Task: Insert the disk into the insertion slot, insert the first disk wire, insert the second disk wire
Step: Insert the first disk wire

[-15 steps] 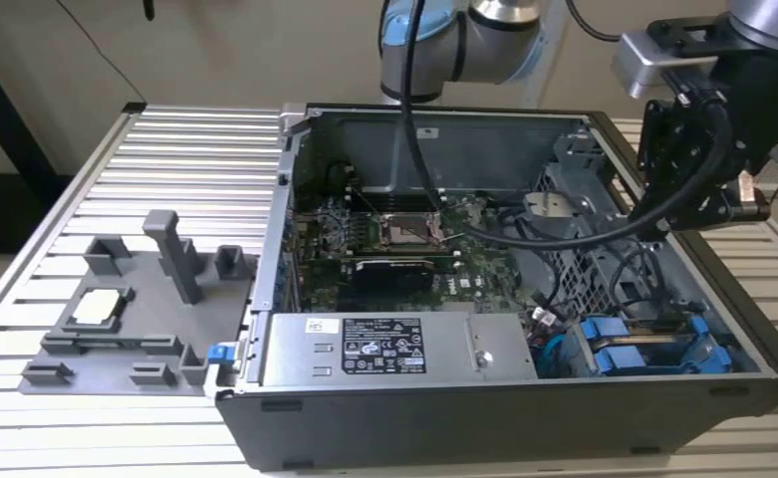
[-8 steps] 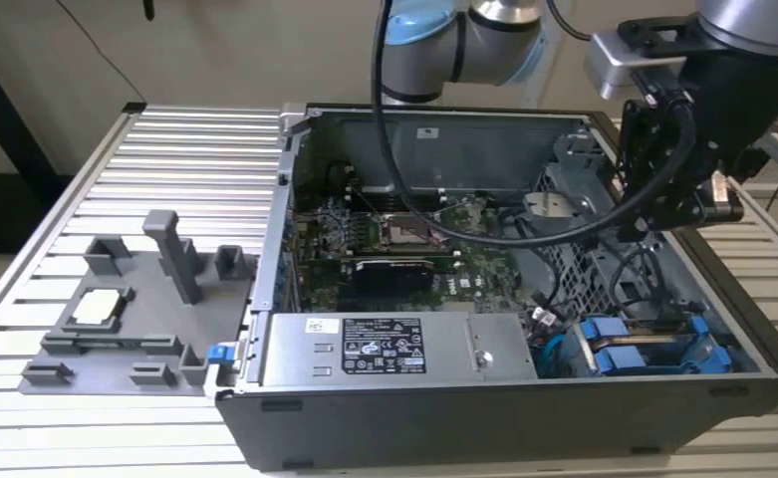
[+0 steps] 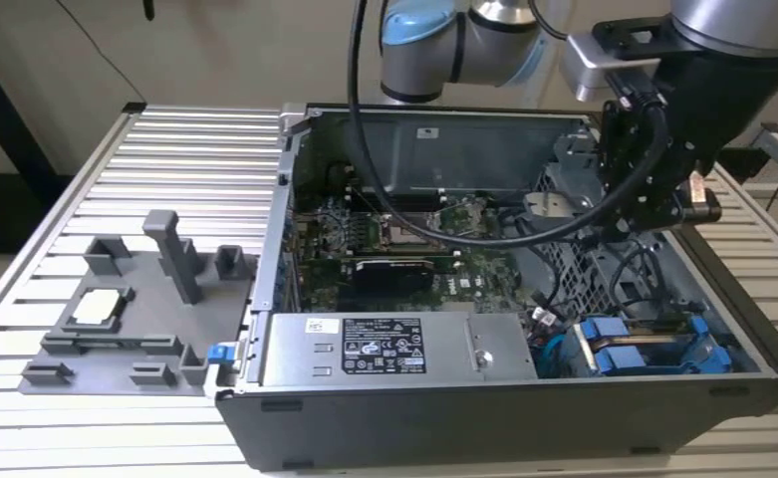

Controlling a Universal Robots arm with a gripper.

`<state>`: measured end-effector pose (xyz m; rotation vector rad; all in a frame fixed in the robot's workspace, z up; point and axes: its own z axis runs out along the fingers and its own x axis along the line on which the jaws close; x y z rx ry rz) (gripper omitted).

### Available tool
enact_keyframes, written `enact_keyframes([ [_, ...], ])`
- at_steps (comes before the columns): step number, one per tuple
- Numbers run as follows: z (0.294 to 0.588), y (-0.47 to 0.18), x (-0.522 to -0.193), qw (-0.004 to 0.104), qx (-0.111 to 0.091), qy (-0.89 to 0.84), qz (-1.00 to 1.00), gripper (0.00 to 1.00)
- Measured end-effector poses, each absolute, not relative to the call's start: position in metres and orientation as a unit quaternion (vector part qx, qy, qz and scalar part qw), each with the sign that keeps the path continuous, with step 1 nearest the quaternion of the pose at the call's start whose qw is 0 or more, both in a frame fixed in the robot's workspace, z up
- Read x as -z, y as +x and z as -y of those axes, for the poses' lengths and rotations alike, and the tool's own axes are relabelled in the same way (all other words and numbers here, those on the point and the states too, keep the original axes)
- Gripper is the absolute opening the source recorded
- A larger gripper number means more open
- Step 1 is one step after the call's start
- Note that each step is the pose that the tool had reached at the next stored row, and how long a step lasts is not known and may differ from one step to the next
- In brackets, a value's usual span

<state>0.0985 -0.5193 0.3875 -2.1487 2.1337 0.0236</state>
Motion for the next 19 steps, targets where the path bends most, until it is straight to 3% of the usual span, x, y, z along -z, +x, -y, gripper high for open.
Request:
enact_keyframes([
  [13,0.516,0.088,-0.386,0.057,-0.006,-0.728,-0.683,0.27],
  [19,0.512,0.083,-0.380,0.063,0.007,-0.735,-0.675,0.27],
])
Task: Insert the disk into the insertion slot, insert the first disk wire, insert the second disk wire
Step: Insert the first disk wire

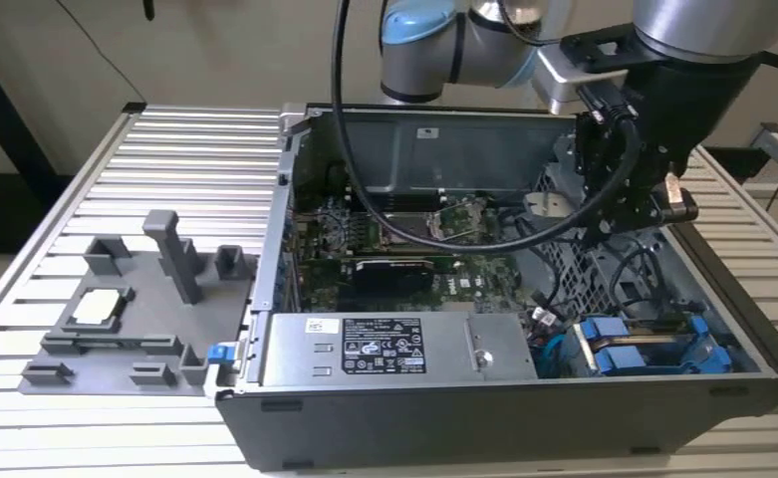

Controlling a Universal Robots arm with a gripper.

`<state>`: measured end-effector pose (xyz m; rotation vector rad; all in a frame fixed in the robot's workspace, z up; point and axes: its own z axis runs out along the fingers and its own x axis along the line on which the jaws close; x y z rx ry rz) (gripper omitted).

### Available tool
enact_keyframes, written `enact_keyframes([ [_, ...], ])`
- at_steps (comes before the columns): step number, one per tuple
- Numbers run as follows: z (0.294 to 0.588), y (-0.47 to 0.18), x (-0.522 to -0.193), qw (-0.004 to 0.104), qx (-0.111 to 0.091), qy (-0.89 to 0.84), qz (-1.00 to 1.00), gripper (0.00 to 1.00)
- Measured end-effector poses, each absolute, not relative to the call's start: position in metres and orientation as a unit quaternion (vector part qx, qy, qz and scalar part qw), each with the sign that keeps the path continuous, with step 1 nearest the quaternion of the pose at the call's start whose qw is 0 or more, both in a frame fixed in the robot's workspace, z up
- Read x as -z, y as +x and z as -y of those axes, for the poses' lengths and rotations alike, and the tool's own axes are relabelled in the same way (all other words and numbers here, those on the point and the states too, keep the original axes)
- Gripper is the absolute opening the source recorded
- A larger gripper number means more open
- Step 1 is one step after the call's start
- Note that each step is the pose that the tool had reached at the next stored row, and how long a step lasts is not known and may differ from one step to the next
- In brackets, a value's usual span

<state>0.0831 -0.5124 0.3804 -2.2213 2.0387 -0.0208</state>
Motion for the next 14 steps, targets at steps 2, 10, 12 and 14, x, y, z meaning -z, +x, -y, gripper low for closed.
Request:
enact_keyframes([
  [2,0.510,0.080,-0.379,0.061,0.011,-0.736,-0.674,0.27],
  [10,0.501,0.072,-0.375,0.042,0.042,-0.739,-0.671,0.27],
  [12,0.500,0.071,-0.373,0.045,0.049,-0.739,-0.671,0.27],
  [14,0.500,0.071,-0.372,0.049,0.055,-0.738,-0.670,0.27],
])
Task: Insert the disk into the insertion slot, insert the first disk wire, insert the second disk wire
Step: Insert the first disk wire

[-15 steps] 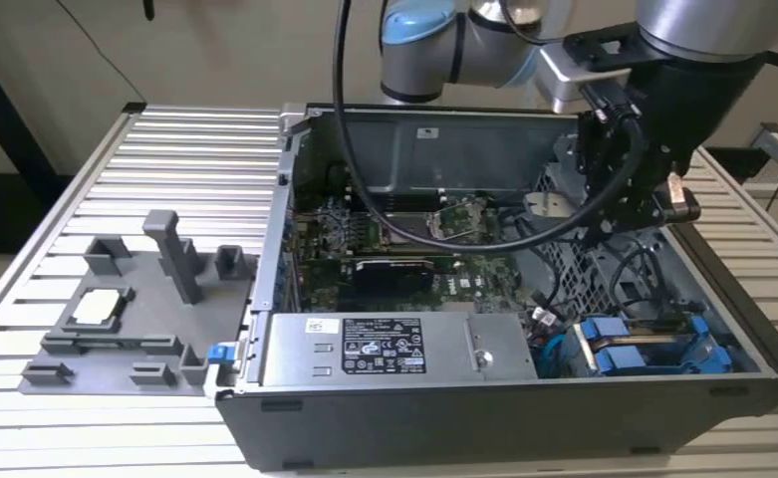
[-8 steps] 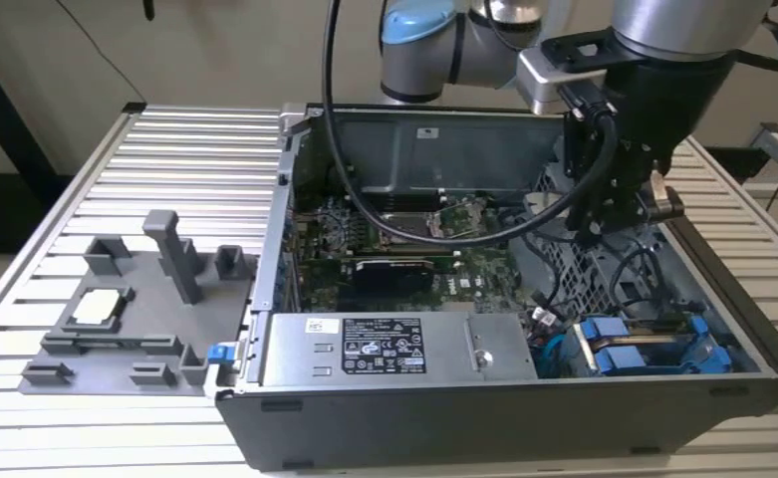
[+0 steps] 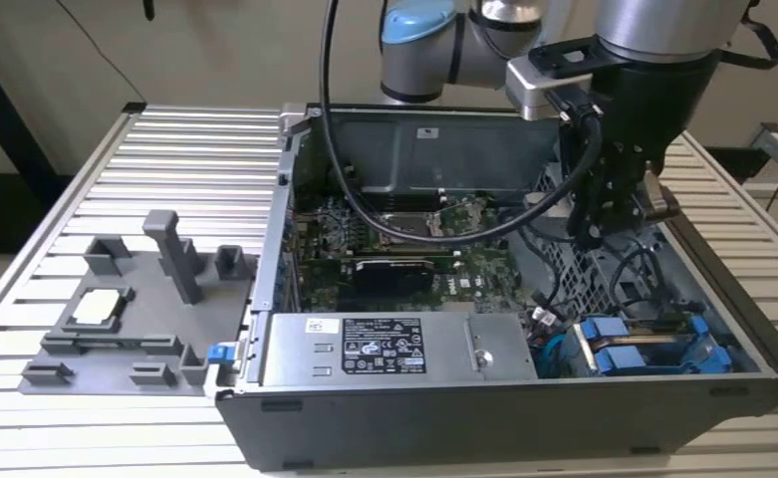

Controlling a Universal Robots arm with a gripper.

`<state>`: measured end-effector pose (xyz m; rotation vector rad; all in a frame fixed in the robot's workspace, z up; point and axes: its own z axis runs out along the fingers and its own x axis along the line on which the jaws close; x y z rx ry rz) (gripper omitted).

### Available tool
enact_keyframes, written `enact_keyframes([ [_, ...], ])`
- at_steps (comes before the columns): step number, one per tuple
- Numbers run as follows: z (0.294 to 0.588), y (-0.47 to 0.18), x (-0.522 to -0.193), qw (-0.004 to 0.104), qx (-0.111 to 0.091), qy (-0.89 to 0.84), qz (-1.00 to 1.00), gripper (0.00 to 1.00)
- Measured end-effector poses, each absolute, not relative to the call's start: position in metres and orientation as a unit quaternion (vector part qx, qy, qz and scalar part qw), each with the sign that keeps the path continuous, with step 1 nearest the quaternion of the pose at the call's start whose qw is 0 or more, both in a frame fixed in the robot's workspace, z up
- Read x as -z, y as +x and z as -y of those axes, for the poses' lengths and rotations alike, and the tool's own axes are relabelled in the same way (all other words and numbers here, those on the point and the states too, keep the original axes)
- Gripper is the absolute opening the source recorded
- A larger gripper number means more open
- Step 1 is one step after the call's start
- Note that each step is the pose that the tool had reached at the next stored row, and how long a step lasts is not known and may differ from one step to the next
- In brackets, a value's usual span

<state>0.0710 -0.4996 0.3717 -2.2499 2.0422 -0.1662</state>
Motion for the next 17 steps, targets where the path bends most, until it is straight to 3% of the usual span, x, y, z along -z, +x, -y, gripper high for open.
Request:
enact_keyframes([
  [12,0.4994,0.0709,-0.3699,0.047,0.059,-0.739,-0.670,0.27],
  [15,0.4994,0.0709,-0.3699,0.047,0.059,-0.739,-0.670,0.25],
  [16,0.4994,0.0709,-0.3699,0.047,0.059,-0.739,-0.670,0.18],
  [17,0.4994,0.0709,-0.3699,0.047,0.059,-0.739,-0.670,0.18],
])
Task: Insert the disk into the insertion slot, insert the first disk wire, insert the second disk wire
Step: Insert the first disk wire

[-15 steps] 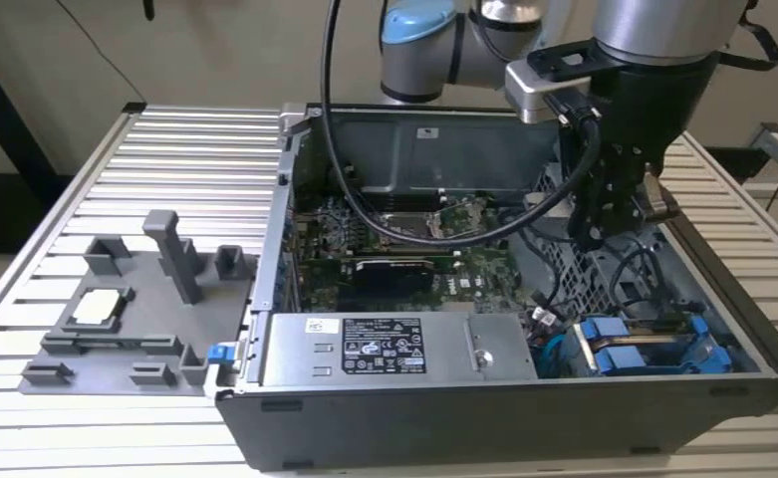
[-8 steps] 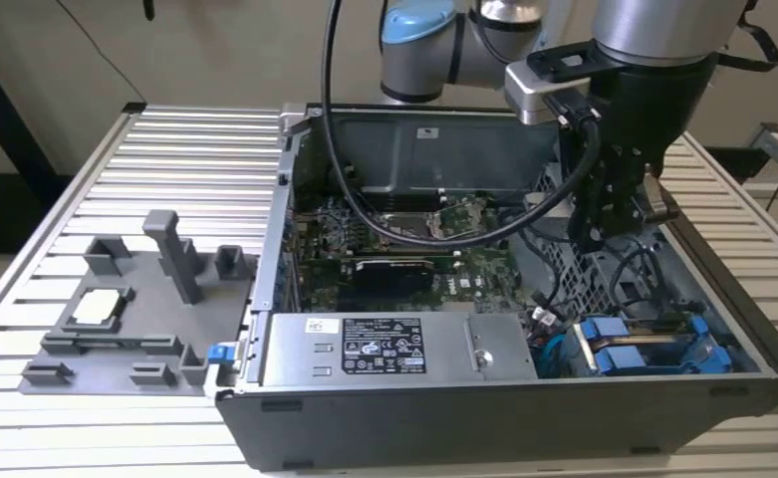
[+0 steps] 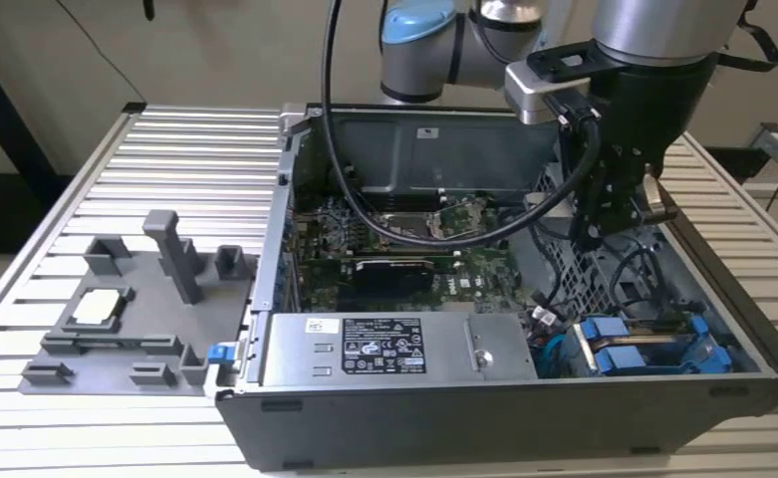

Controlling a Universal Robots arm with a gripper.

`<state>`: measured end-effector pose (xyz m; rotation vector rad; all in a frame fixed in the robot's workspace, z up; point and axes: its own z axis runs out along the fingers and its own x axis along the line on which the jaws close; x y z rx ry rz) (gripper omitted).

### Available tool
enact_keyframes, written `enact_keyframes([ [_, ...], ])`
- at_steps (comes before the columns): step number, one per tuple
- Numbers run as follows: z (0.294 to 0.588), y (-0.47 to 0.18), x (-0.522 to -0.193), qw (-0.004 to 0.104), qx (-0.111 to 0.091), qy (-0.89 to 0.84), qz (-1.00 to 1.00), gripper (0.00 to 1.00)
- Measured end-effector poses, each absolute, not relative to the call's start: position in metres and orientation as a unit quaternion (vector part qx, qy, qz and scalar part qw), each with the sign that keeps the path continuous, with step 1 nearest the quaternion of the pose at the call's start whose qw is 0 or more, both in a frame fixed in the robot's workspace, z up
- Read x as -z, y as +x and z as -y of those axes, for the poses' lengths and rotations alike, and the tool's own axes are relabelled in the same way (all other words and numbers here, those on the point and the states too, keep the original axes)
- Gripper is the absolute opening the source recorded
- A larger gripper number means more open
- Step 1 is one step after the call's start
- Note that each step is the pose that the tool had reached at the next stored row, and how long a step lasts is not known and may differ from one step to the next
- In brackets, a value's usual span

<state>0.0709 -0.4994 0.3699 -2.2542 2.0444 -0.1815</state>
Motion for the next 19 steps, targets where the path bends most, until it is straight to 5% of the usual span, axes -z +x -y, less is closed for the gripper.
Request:
enact_keyframes([
  [19,0.523,0.080,-0.368,0.045,0.058,-0.739,-0.670,0.16],
])
